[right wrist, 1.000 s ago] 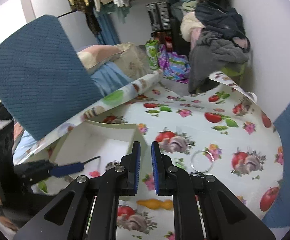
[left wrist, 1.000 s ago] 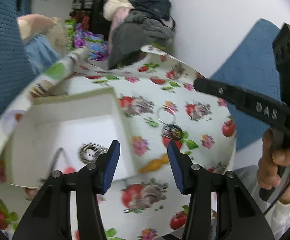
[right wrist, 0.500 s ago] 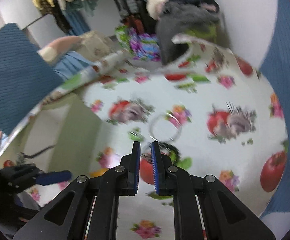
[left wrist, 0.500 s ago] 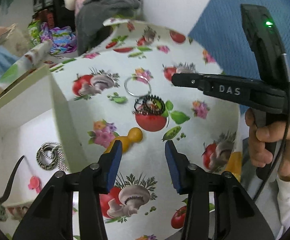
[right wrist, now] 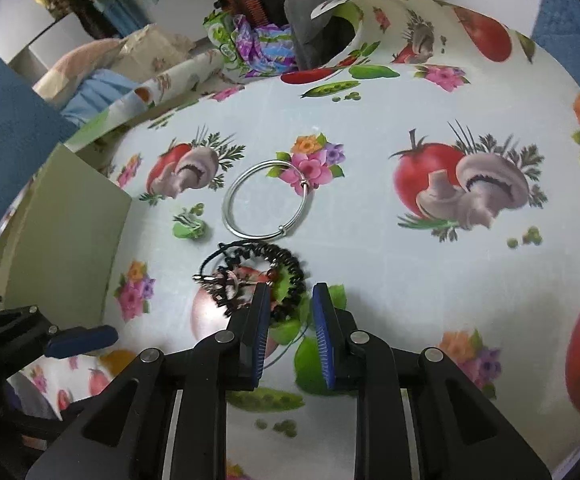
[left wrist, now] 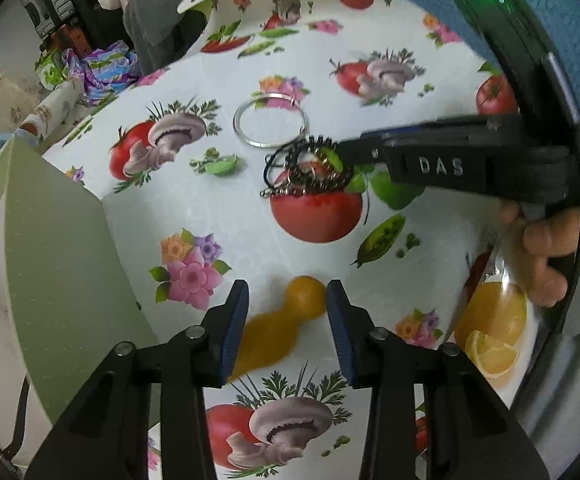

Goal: Organize jewelry
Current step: 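Grasp the black coil hair tie with the right tool while the left tool grasps the orange figurine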

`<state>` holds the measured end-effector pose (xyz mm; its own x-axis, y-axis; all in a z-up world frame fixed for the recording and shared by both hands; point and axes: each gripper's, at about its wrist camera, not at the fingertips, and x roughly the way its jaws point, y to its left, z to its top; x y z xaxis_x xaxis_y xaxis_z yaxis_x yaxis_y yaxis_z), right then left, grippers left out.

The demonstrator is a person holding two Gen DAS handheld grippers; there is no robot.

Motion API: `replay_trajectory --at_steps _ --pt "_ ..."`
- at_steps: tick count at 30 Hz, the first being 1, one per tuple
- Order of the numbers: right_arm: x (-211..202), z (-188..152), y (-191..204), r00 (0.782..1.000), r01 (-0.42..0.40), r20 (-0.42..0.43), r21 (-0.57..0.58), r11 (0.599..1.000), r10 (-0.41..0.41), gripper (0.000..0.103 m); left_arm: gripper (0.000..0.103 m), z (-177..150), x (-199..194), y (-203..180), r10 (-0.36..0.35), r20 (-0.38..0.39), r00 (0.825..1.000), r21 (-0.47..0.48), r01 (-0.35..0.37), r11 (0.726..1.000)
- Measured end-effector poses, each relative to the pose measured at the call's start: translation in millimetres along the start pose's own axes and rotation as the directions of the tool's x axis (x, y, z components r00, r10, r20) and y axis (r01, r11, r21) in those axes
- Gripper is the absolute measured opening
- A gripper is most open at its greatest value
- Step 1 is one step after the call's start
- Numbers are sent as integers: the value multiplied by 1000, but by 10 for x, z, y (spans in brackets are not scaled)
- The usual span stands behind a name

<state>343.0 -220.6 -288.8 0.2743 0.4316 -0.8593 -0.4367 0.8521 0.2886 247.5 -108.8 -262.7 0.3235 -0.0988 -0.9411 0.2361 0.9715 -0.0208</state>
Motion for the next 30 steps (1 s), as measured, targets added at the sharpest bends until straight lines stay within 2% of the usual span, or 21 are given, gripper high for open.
replay_trajectory --at_steps 2,5,9,14,15,18,23,25,30 --pt "34 26 -15 1000 0 -3 -2 1000 0 20 37 -11 53 -9 -2 -14 1000 4 2 1000" --pt "63 41 7 1000 19 -3 -23 1000 -19 20 28 -24 123 -14 1 -34 999 6 0 1000" --pt "123 32 41 999 51 -16 -54 997 -52 19 28 -32 131 -3 -9 -20 1000 -5 9 1000" --pt "147 4 145 994 109 9 -132 985 -109 18 28 -47 126 17 -7 10 1000 -48 8 999" --pt "152 -5 169 993 121 14 -146 982 -120 13 28 -54 125 21 -9 16 1000 -60 10 998" --pt "171 -40 260 988 154 20 -191 969 -153 7 28 -68 122 57 -14 33 999 -103 17 994" --pt "114 -68 270 990 140 37 -158 978 -136 6 28 -72 90 151 -34 64 997 -191 46 981" --pt "39 -69 291 987 159 62 -153 975 -151 6 28 -72 54 179 -46 77 996 -215 61 975" --pt "-199 -71 305 987 140 97 -106 984 -129 6 28 -40 -68 192 -58 109 992 -233 82 969"
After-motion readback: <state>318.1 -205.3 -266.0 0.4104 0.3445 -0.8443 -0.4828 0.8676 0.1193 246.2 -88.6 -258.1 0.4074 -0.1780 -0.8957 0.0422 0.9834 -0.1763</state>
